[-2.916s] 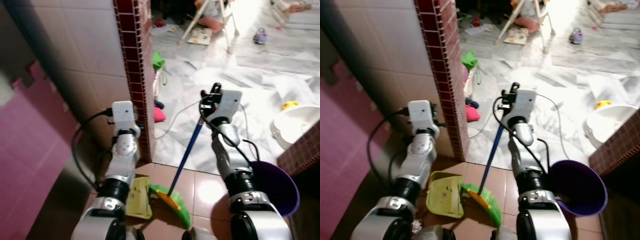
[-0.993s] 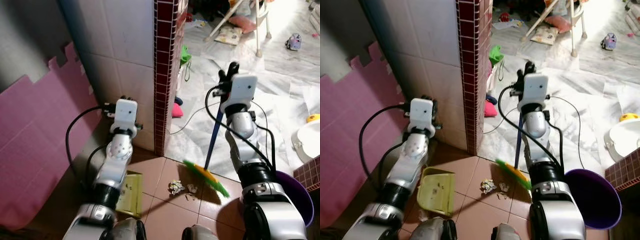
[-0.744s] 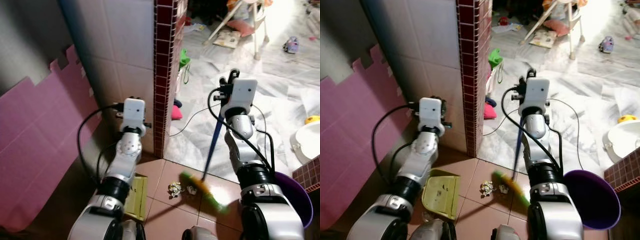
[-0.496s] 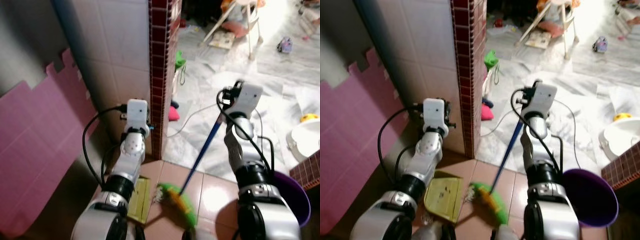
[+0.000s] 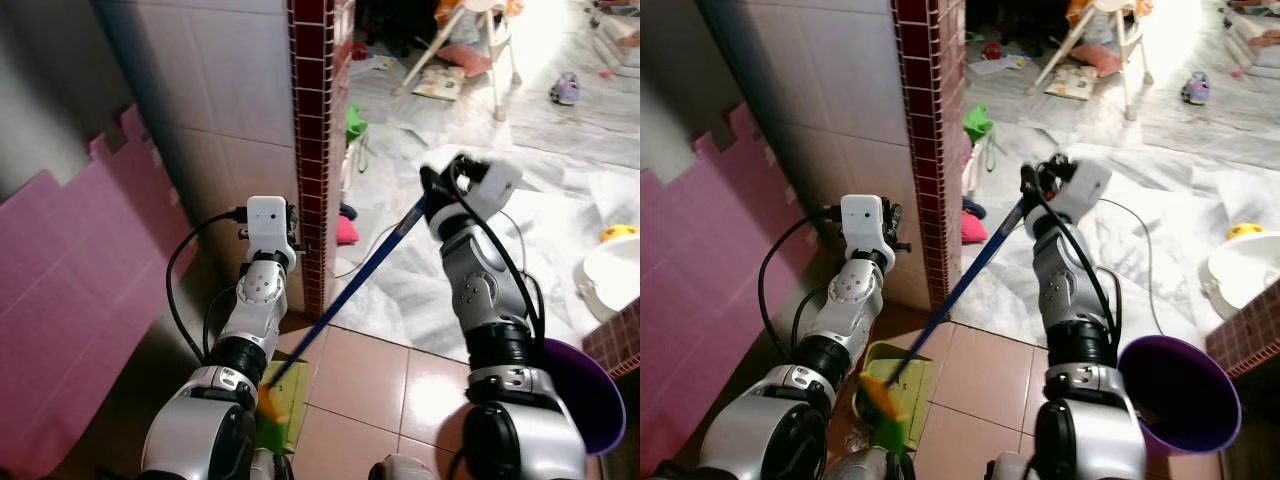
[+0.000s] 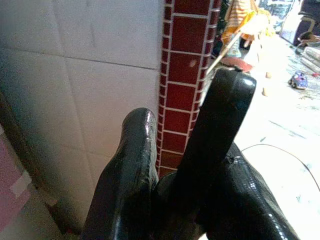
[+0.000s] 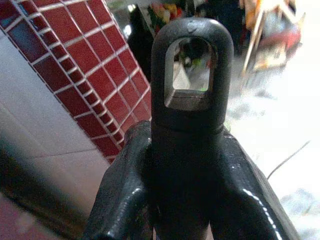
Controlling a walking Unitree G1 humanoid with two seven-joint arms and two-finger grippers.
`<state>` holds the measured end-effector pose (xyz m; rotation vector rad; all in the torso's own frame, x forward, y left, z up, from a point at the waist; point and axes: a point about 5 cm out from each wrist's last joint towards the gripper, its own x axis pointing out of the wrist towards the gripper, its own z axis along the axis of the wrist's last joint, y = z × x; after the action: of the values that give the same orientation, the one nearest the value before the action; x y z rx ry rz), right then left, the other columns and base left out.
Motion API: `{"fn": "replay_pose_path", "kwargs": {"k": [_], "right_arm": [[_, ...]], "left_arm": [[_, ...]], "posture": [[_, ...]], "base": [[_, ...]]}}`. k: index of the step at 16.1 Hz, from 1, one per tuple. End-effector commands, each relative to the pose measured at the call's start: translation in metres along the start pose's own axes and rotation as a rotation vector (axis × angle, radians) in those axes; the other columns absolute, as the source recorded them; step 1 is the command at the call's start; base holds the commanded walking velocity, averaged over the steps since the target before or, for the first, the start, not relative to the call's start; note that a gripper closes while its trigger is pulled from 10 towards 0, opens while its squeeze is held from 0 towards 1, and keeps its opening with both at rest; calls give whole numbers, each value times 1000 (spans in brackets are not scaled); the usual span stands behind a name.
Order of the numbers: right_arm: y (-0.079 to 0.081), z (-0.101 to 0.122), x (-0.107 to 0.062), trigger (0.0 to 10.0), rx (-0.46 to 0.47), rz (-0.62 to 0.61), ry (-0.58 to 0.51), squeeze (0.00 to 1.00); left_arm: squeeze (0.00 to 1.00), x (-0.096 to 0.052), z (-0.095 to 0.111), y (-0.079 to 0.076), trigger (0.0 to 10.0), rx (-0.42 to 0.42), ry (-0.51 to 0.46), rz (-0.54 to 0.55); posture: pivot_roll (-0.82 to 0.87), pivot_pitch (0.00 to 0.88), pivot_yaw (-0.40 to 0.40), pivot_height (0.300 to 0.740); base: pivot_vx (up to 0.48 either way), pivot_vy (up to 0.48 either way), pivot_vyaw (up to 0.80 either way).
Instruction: Sweep floor
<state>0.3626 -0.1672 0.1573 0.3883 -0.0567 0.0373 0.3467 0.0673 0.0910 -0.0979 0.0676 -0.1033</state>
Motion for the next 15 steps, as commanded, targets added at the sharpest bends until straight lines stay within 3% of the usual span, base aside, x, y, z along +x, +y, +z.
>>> {"fn": "replay_pose_path", "kwargs": {"k": [1, 2, 4, 6, 11, 15], "right_arm": [[0, 27, 1, 10000, -265, 25, -142, 0], [-8, 34, -2, 10000, -449, -6, -182, 0], [-21, 48, -9, 10000, -584, -49, -252, 0], [-25, 48, -14, 10000, -618, -43, -264, 0], [-44, 17, -29, 10000, -671, -55, -176, 0], [-45, -12, -38, 10000, -614, -29, -70, 0]], "left_arm": [[0, -8, -22, -33, 10000, -216, 141, -18], [0, -5, -17, -30, 10000, -231, 125, -7], [0, 1, -6, -24, 10000, -244, 88, 7], [0, 5, 2, -21, 10000, -260, 55, 14], [0, 17, 34, -8, 10000, -317, -64, 30], [0, 20, 64, -3, 10000, -367, -178, -7]], "posture": [[-185, 0, 15, 740], [-185, 0, 14, 740], [-179, 0, 12, 740], [-173, 0, 12, 740], [-160, 0, 24, 740], [-147, 0, 35, 740]], "base": [[0, 0, 0], [0, 0, 0], [0, 0, 0], [0, 0, 0], [0, 0, 0], [0, 0, 0]]}}
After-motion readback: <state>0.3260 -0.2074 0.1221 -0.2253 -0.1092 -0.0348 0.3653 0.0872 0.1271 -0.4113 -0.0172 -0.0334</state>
